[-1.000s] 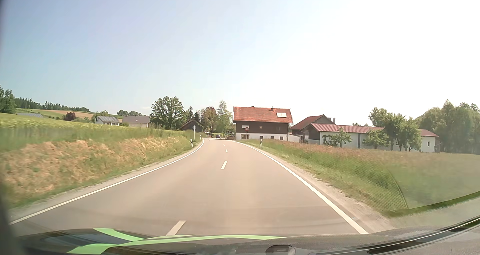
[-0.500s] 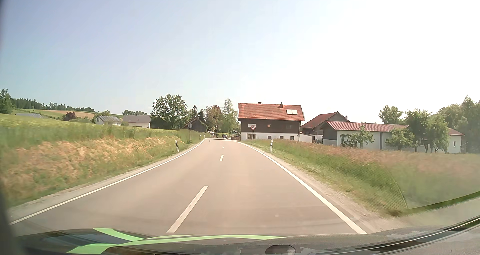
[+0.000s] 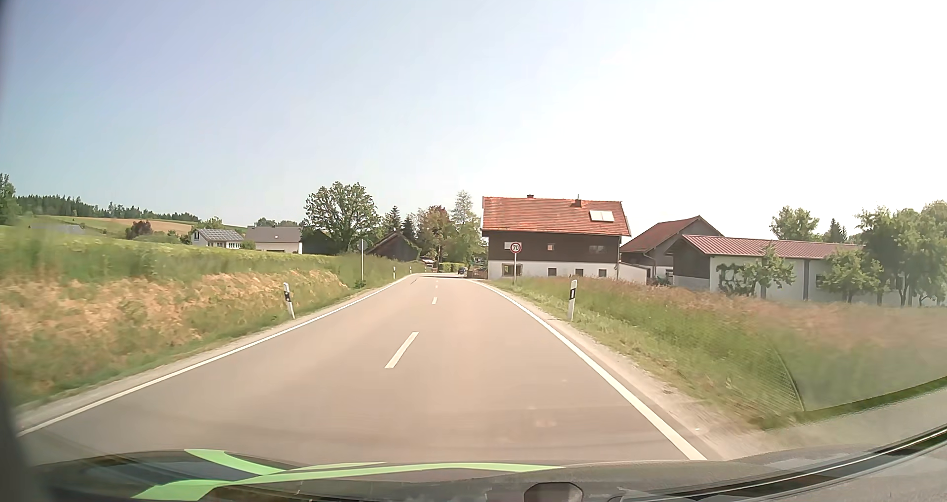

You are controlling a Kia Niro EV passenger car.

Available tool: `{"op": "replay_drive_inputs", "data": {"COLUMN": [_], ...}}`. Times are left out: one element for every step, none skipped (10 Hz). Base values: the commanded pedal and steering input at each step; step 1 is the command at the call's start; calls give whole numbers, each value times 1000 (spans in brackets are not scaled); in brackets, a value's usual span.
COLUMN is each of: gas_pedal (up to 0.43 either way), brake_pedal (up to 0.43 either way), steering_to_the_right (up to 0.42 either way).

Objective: Follow the waypoints while adhering to traffic rules and regulations

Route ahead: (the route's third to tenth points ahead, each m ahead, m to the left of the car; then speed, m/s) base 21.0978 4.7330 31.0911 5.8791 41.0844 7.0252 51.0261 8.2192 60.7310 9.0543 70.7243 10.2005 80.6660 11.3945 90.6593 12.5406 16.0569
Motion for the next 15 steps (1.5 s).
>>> {"op": "replay_drive_inputs", "data": {"gas_pedal": [0, 0, 0, 0, 0, 0, 0, 0, 0, 0, 0, 0, 0, 20, 47], "brake_pedal": [183, 183, 177, 152, 116, 43, 6, 0, 0, 0, 0, 0, 0, 0, 0], "steering_to_the_right": [-22, -22, -22, -22, -22, -22, -22, -23, -22, -22, -22, -20, -19, -19, -18]}}
